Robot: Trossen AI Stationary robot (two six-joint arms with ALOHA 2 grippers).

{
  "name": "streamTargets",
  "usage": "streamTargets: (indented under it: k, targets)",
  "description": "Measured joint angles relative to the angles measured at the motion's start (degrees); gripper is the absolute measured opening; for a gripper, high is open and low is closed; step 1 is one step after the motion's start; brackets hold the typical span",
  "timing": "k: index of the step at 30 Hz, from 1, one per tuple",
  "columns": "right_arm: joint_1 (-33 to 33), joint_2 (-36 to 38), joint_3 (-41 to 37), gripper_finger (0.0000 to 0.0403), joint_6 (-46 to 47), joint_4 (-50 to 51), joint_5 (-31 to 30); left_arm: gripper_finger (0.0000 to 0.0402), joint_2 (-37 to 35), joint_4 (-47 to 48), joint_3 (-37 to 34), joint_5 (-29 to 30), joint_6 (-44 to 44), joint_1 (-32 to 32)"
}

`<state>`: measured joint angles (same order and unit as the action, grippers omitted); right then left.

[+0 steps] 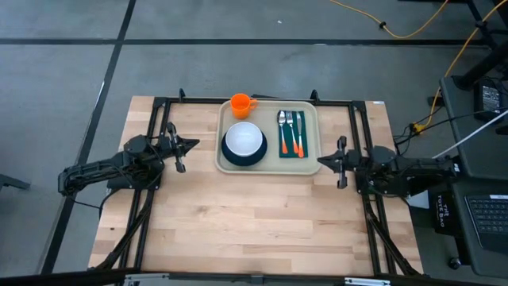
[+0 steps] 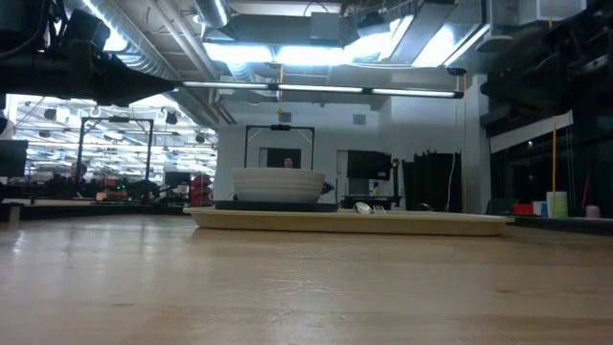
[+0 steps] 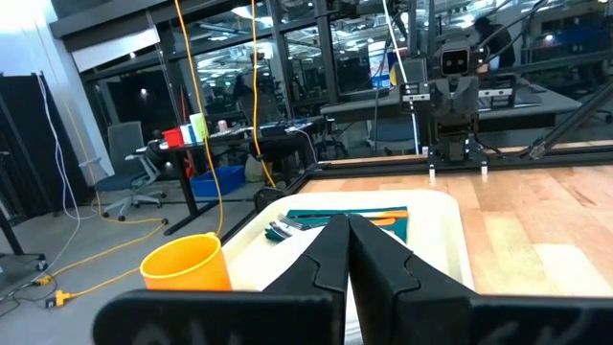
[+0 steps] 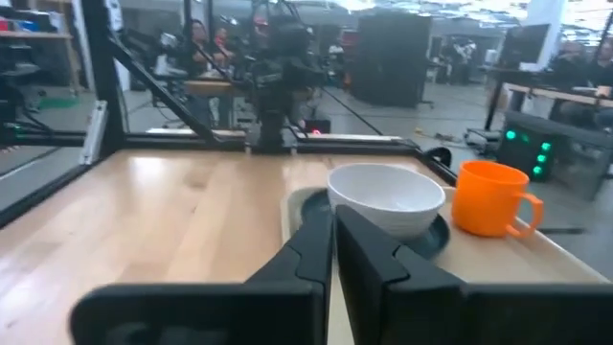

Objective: Set up tray
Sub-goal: Return to Home Position

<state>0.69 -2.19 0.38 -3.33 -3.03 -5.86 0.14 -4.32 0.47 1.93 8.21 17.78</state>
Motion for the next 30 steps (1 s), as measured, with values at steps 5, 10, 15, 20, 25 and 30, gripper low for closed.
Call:
streamTargets:
  k: [5,10,15,20,25,30]
  targets:
    - [1.48,2.09,0.00,0.0023,-0.05,0.63,1.54,0.0005,0.00,0.00,0.00,-0.02,0.00,0.00]
    - [1.51,1.99,0.00,0.0023,0.03,0.69,1.63,0.0008,0.00,0.00,0.00,-0.02,0.02,0.00]
    - [1.51,1.99,0.00,0.0023,-2.18,0.70,1.60,0.0004,0.00,0.00,0.00,-0.01,0.02,0.00]
    - [1.51,1.99,0.00,0.0023,-3.82,0.70,1.60,0.0004,0.00,0.00,0.00,0.00,0.00,0.00]
    - [1.51,1.96,0.00,0.0023,-2.91,0.70,1.59,0.0004,0.00,0.00,0.00,-0.02,0.02,0.00]
    - [1.51,1.96,0.00,0.0024,-2.87,0.70,1.58,0.0006,0.00,0.00,0.00,-0.02,0.02,0.00]
